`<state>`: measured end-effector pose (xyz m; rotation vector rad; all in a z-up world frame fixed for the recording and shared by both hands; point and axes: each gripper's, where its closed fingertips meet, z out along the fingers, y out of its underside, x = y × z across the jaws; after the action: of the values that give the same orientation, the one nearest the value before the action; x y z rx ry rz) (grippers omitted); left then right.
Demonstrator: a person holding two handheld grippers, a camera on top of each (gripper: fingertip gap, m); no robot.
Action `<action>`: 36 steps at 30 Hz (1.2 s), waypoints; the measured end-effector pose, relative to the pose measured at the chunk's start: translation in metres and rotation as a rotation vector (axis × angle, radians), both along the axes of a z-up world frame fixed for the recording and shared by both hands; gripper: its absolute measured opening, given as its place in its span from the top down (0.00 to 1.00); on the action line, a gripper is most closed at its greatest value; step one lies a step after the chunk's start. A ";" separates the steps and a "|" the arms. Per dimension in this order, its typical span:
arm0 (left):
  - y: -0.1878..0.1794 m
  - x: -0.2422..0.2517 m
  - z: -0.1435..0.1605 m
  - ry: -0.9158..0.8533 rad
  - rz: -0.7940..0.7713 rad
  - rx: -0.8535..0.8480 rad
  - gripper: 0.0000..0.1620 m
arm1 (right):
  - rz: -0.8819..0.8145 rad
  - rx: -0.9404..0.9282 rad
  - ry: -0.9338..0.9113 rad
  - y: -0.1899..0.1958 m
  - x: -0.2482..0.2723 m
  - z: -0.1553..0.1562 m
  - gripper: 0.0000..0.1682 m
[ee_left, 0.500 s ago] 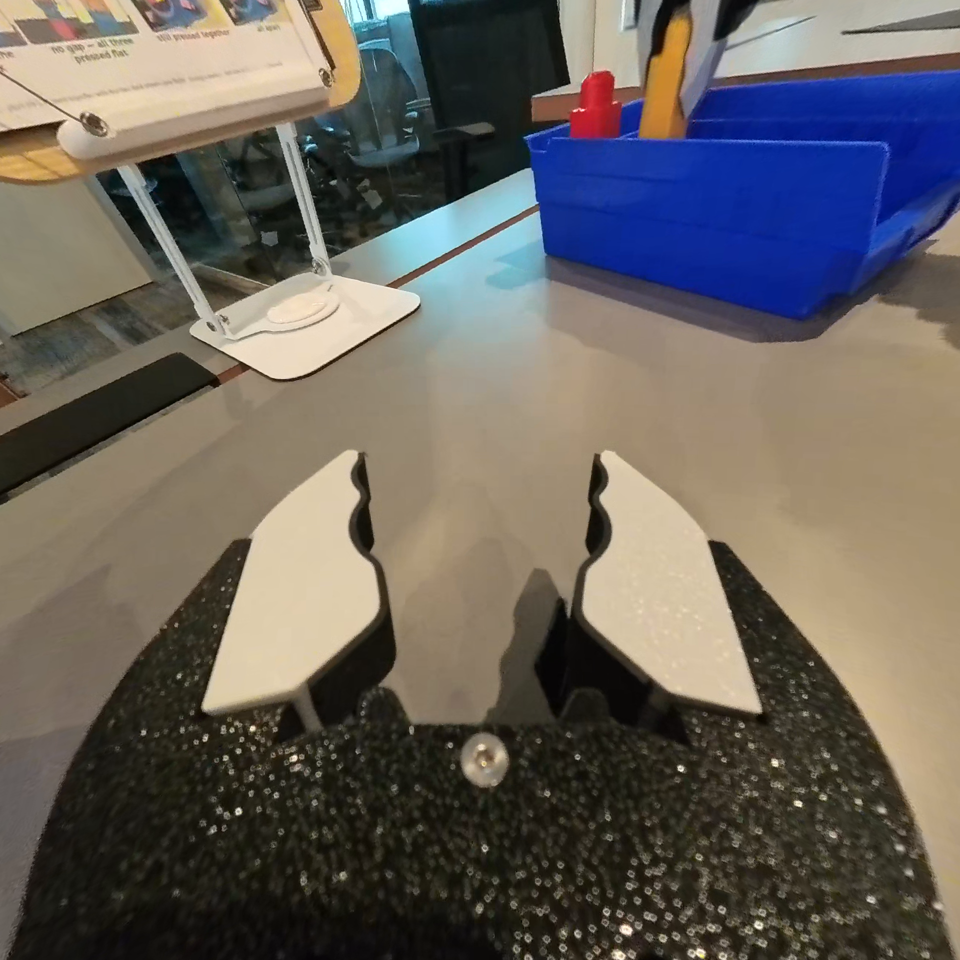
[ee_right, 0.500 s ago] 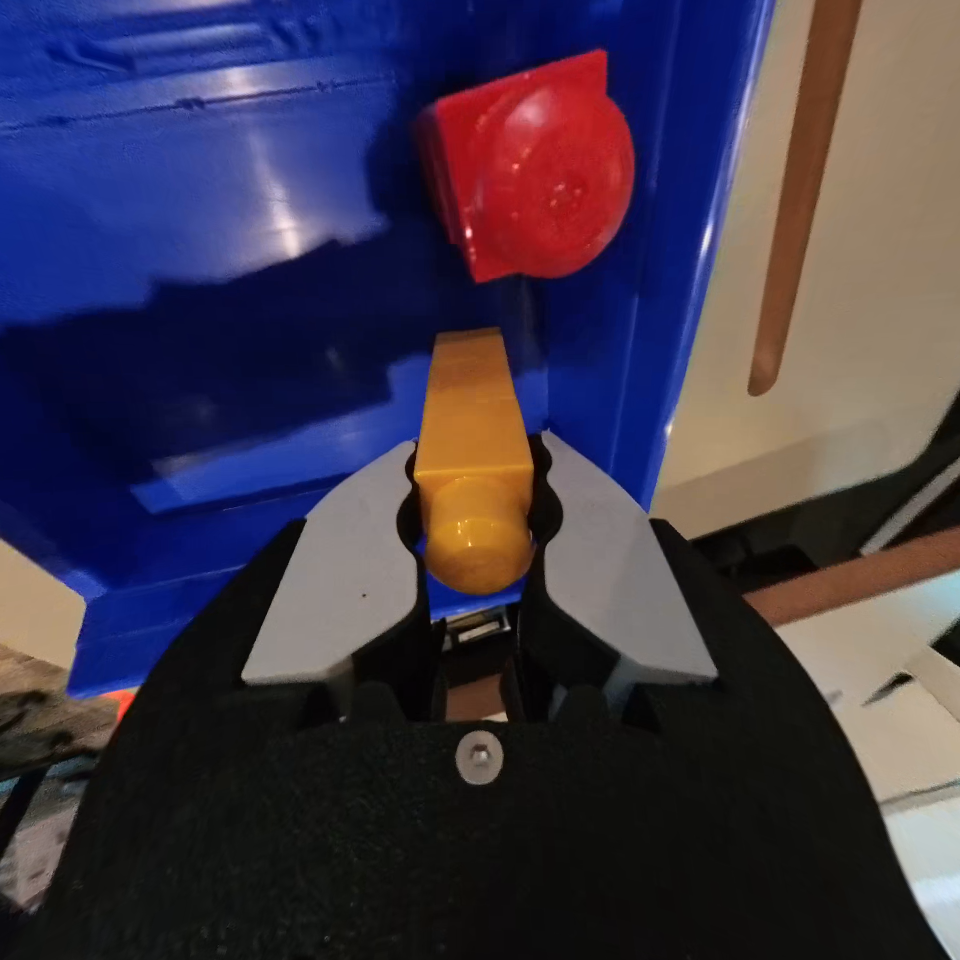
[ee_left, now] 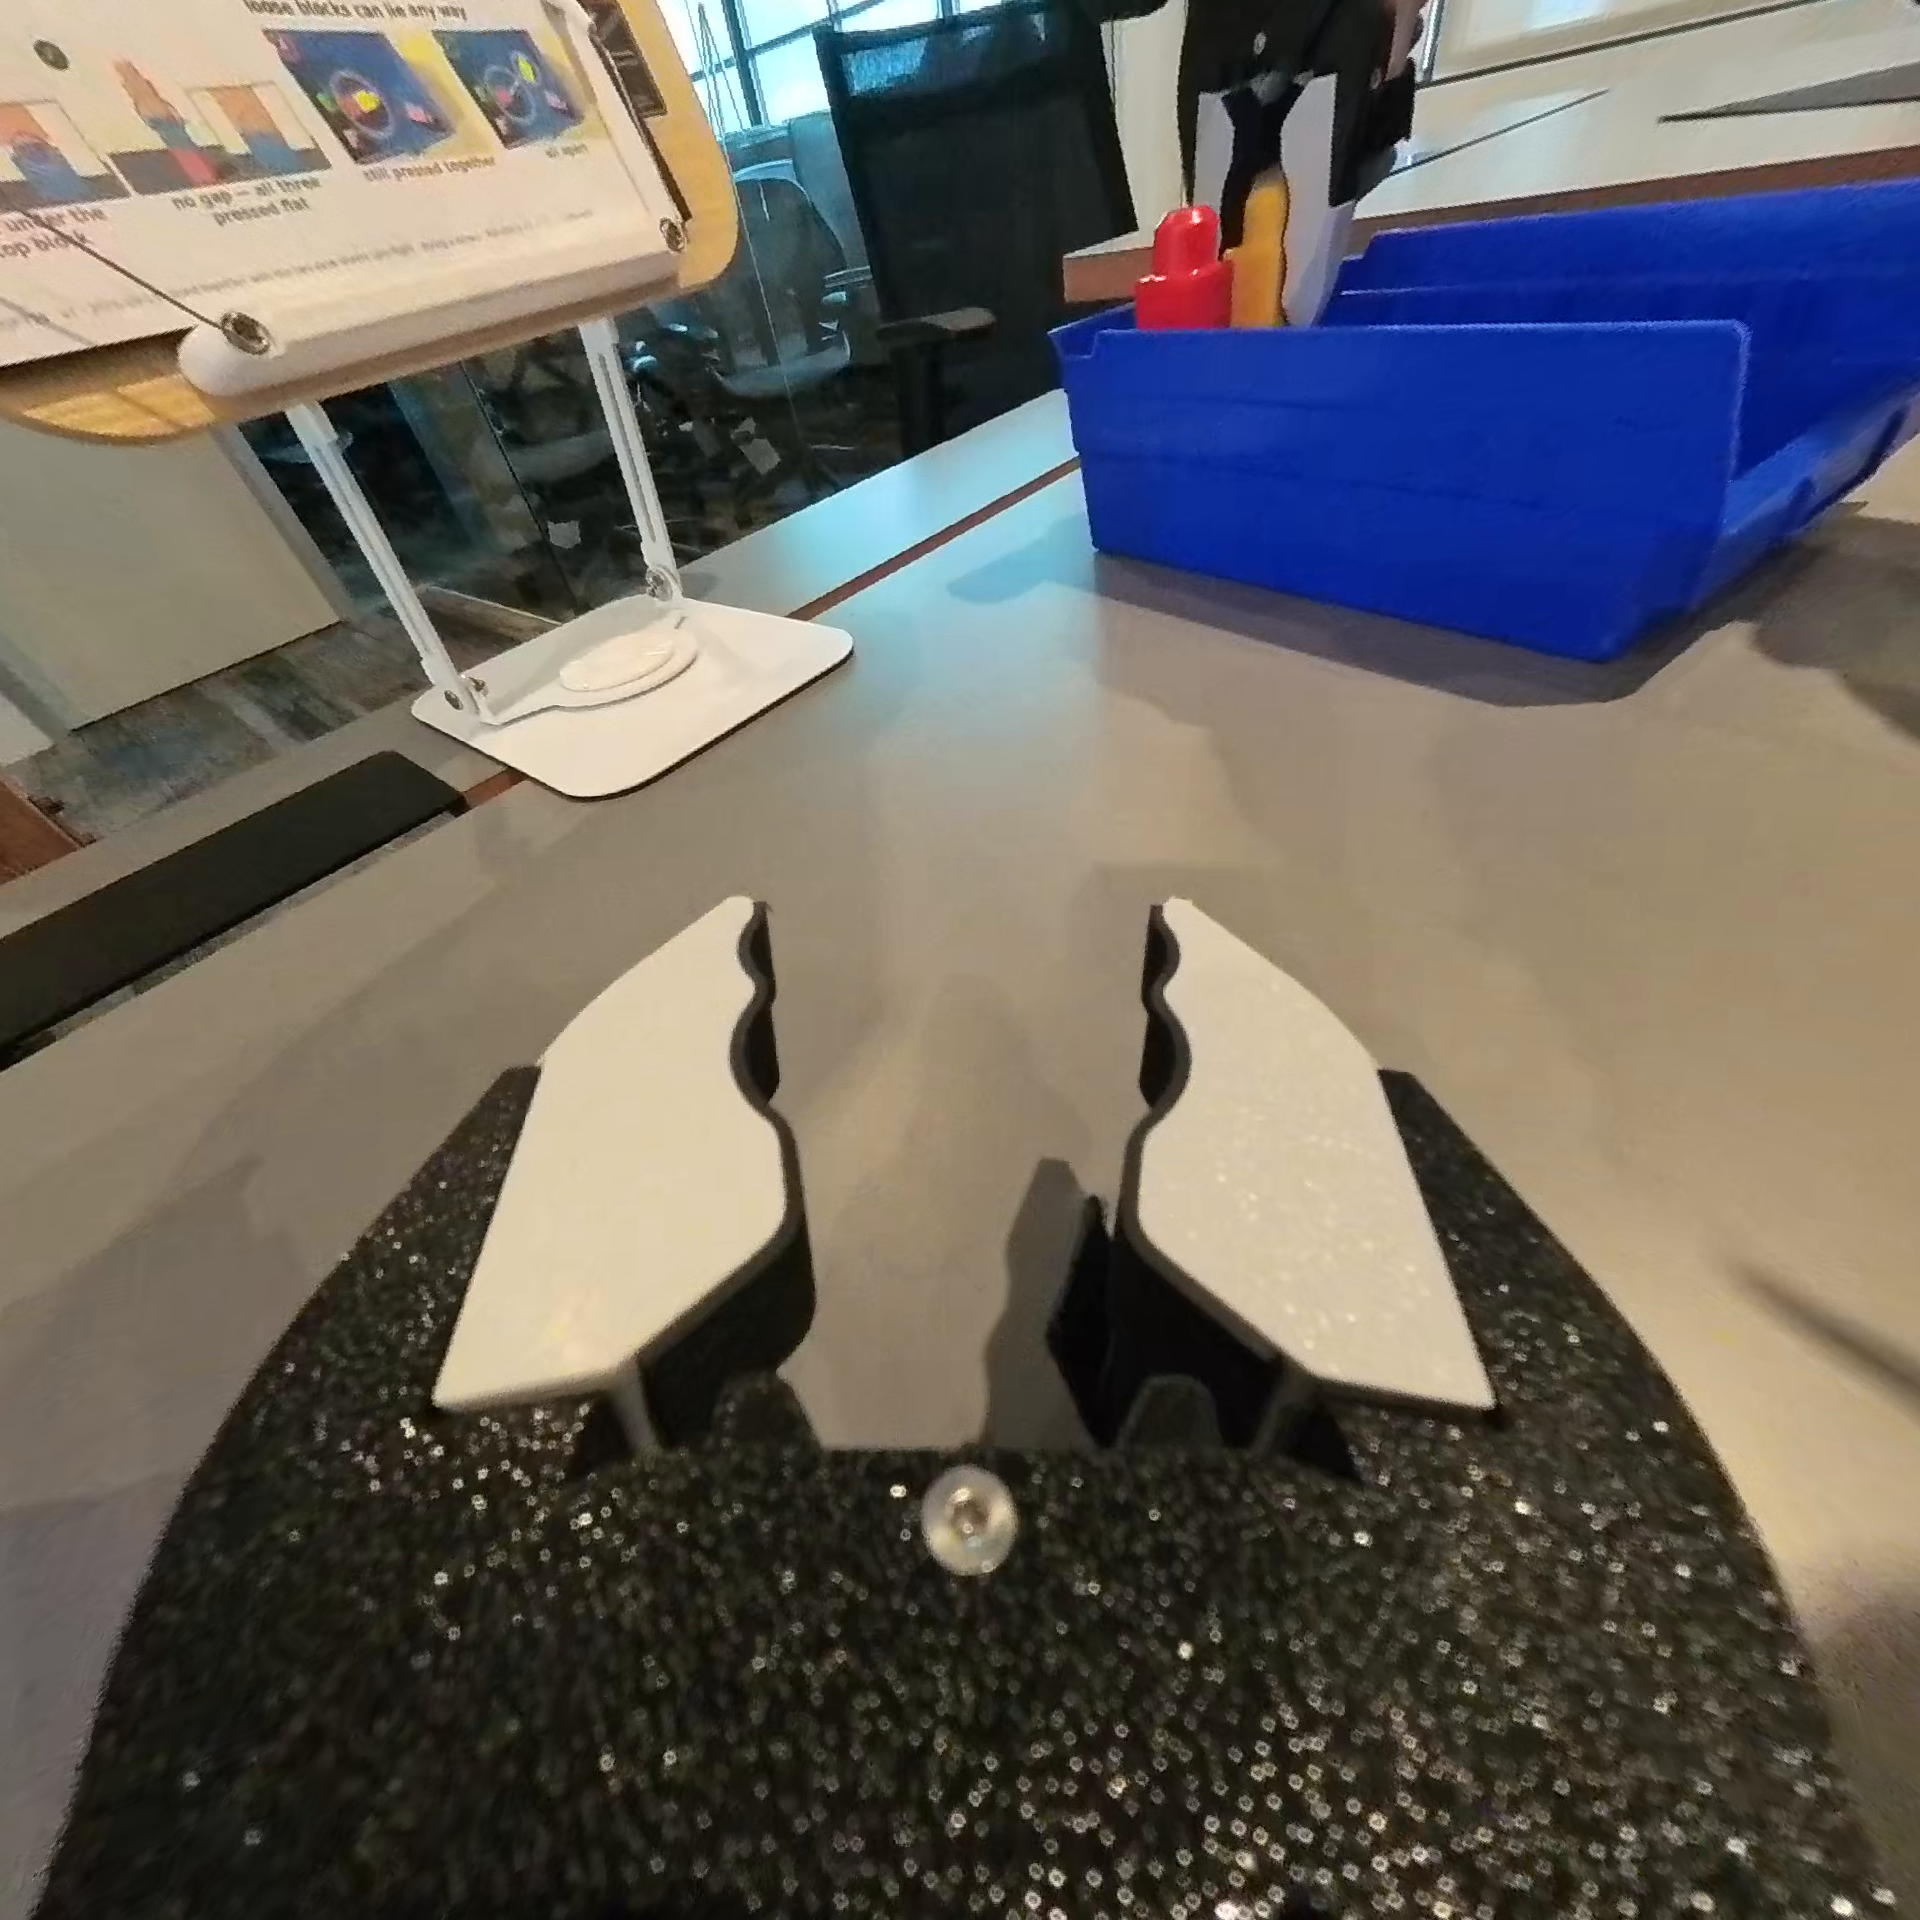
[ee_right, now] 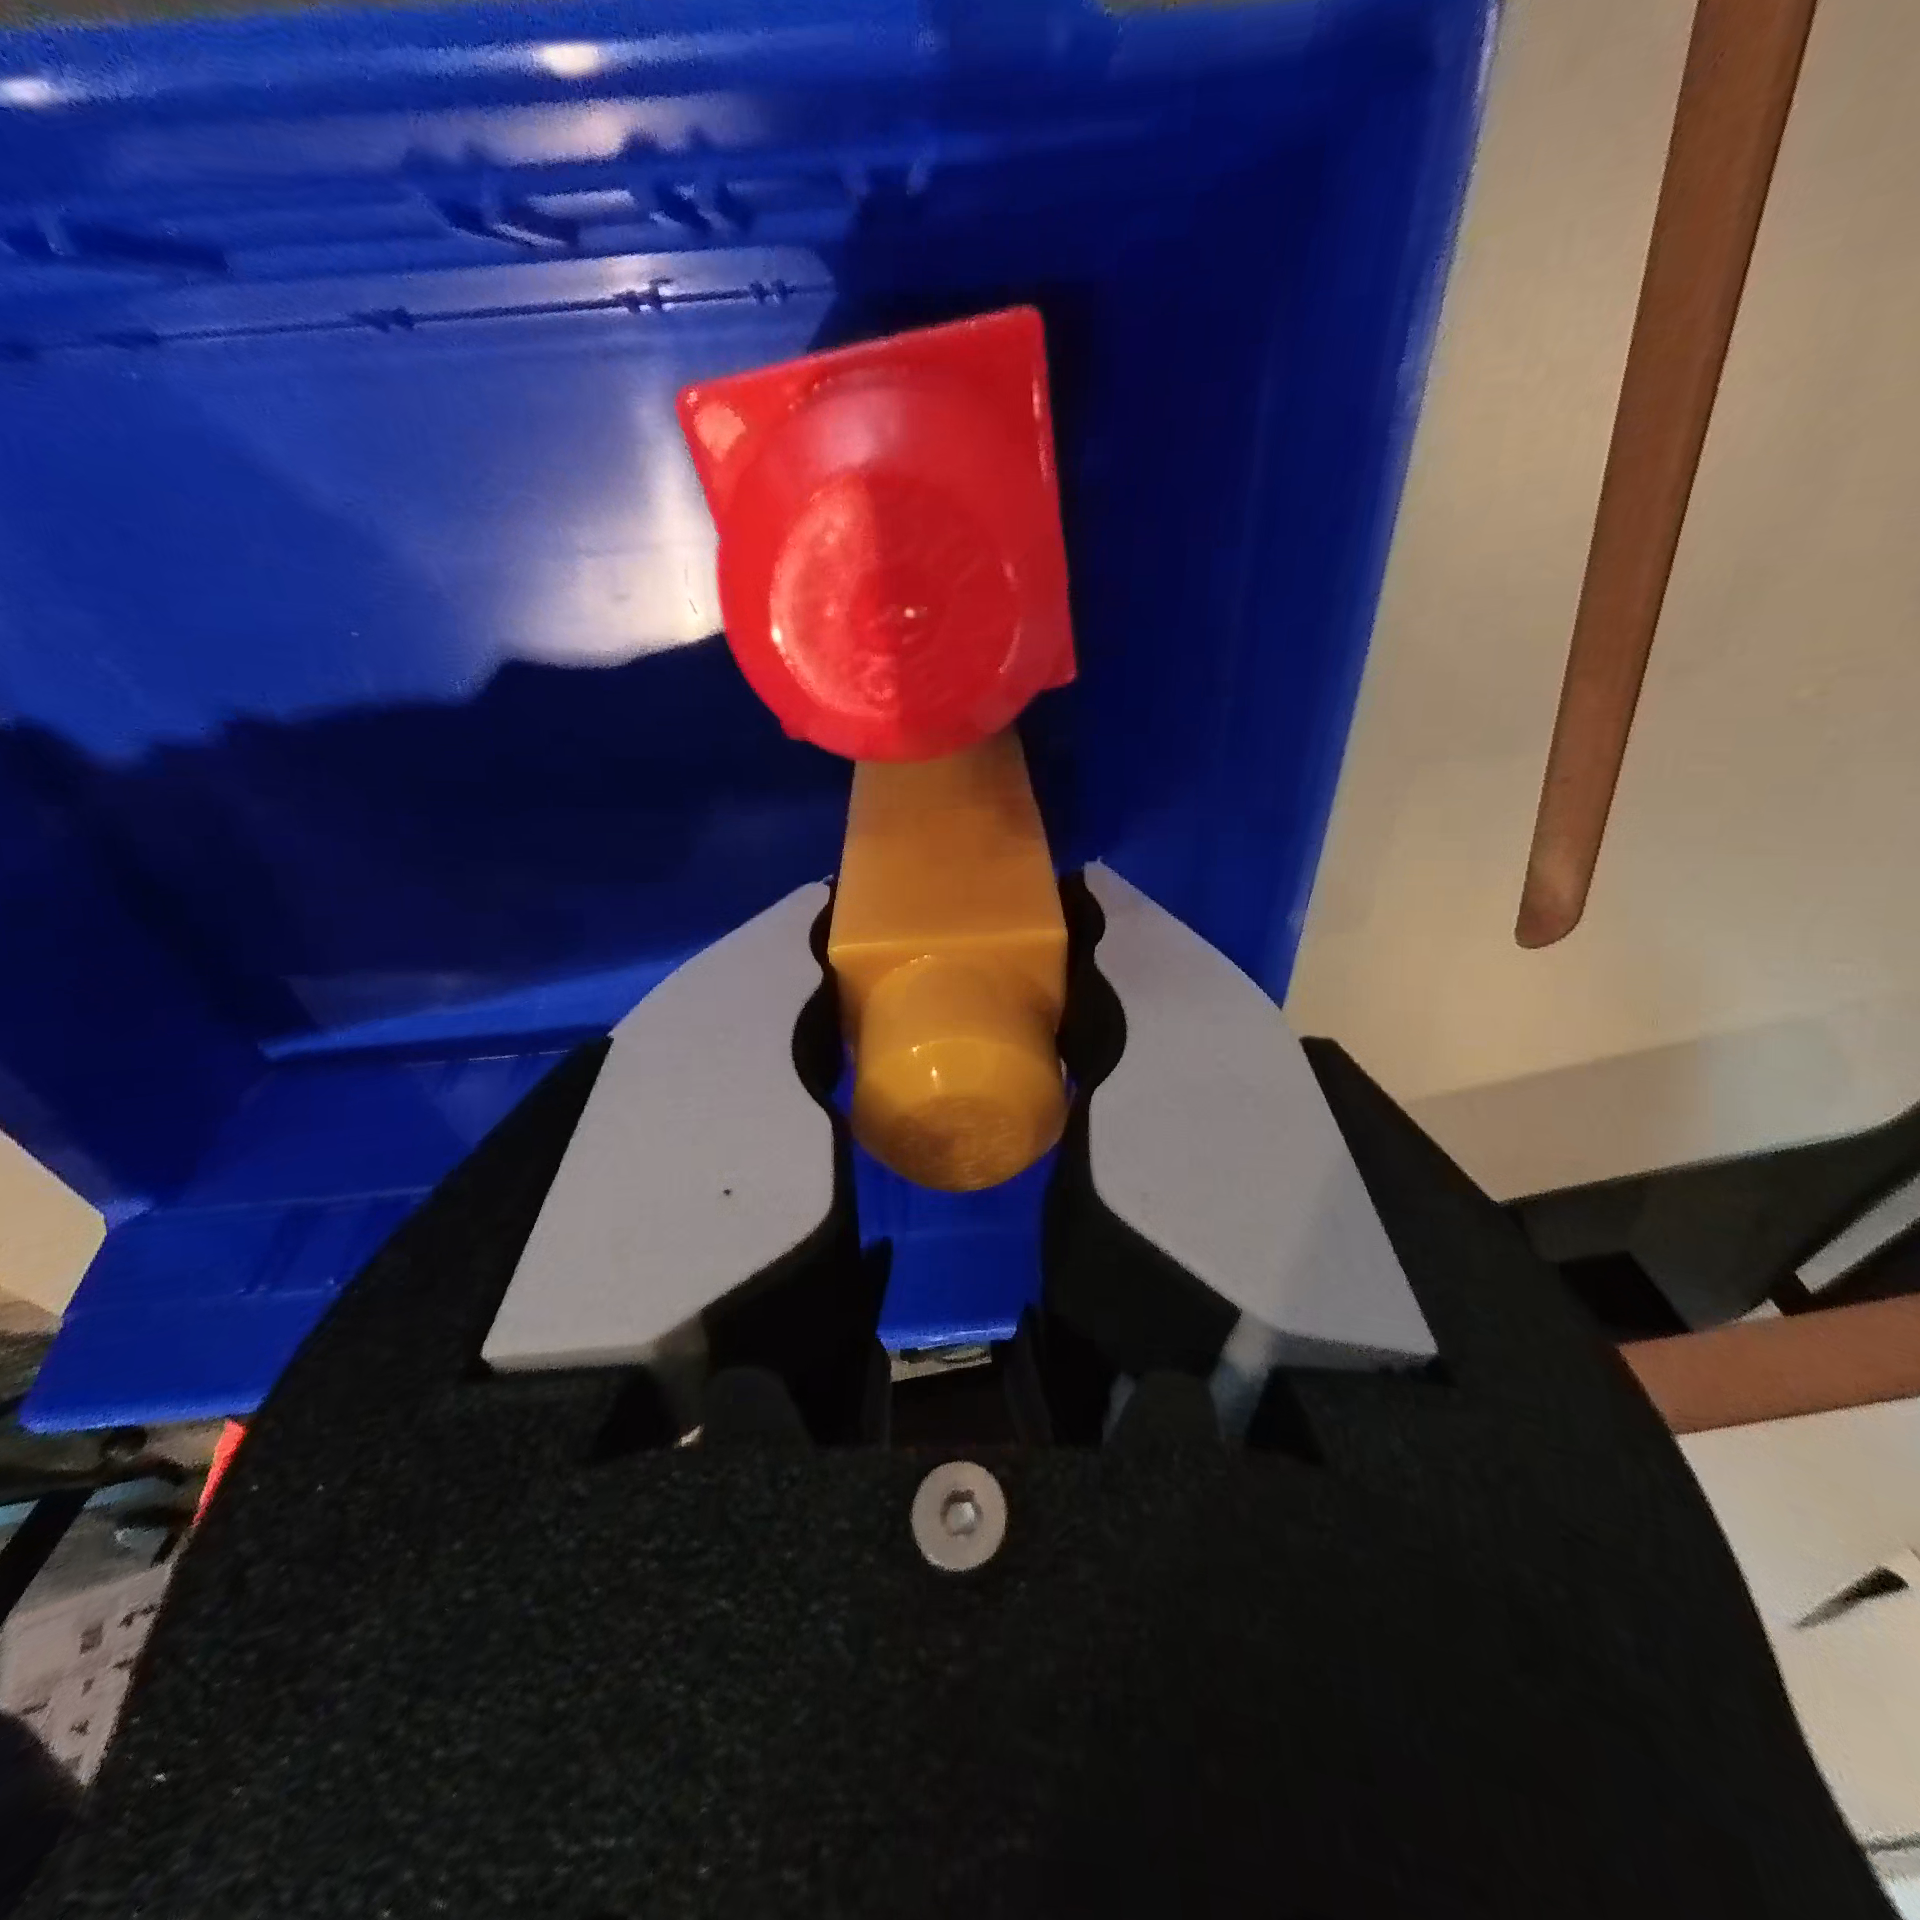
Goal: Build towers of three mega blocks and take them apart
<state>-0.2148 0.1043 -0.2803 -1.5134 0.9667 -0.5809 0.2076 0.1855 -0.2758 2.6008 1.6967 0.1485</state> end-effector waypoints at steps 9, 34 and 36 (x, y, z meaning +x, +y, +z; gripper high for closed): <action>-0.001 0.002 -0.003 0.014 -0.012 -0.013 0.59 | -0.005 0.034 -0.006 0.004 0.000 0.007 0.74; 0.004 -0.004 0.001 -0.020 0.046 -0.020 0.67 | -0.362 1.011 0.922 -0.098 -0.311 0.076 0.98; 0.003 -0.003 0.001 -0.014 0.045 -0.014 0.67 | -0.363 1.071 0.860 -0.087 -0.320 0.044 0.98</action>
<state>-0.2180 0.1073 -0.2796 -1.5378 0.9172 -0.5664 -0.1121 0.0981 -0.2317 4.2015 1.4382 -0.1588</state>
